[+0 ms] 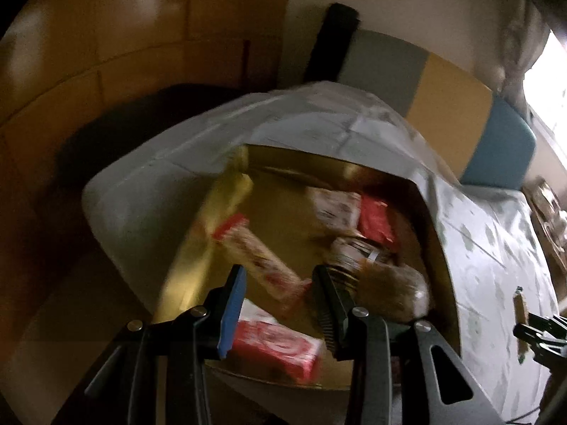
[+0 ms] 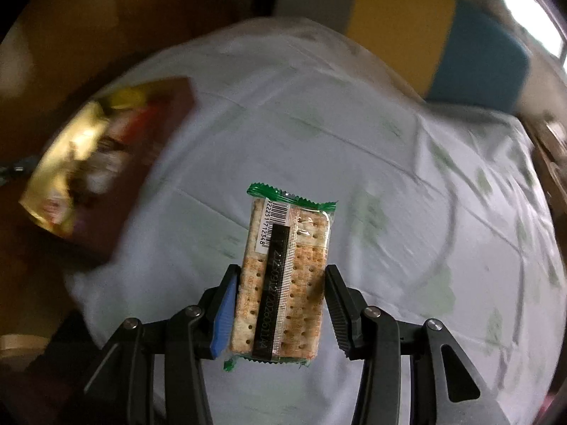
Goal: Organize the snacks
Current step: 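Carry the cracker pack into the gold tray with the right tool and release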
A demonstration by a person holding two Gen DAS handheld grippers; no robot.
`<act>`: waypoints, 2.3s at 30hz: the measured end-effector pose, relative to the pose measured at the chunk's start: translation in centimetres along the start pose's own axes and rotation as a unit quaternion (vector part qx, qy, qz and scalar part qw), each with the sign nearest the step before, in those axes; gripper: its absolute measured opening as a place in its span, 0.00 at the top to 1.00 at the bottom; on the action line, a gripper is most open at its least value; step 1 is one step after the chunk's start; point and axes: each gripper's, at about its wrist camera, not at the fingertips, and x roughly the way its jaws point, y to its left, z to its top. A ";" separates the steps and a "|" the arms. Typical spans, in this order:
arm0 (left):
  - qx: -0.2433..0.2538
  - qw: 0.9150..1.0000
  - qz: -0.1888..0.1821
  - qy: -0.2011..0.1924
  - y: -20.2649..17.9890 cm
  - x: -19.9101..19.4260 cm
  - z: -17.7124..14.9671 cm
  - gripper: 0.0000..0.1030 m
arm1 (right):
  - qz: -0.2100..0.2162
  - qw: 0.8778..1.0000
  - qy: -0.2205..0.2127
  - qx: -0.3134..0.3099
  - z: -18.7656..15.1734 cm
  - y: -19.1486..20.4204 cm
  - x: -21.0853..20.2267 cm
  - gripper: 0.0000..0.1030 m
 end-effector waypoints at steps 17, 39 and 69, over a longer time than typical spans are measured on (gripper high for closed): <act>-0.034 0.999 0.022 0.005 3.9 0.4 -0.3 0.62 | 0.194 0.966 -0.039 -0.165 7.4 21.4 3.6 0.53; -0.006 1.000 0.011 0.017 2.2 0.8 -1.2 0.62 | 0.171 0.969 -0.010 -0.180 6.3 23.4 7.9 0.54; 0.019 1.000 0.013 -0.007 0.2 -1.1 -1.5 0.61 | 0.156 0.978 -0.027 -0.134 5.4 22.6 6.5 0.59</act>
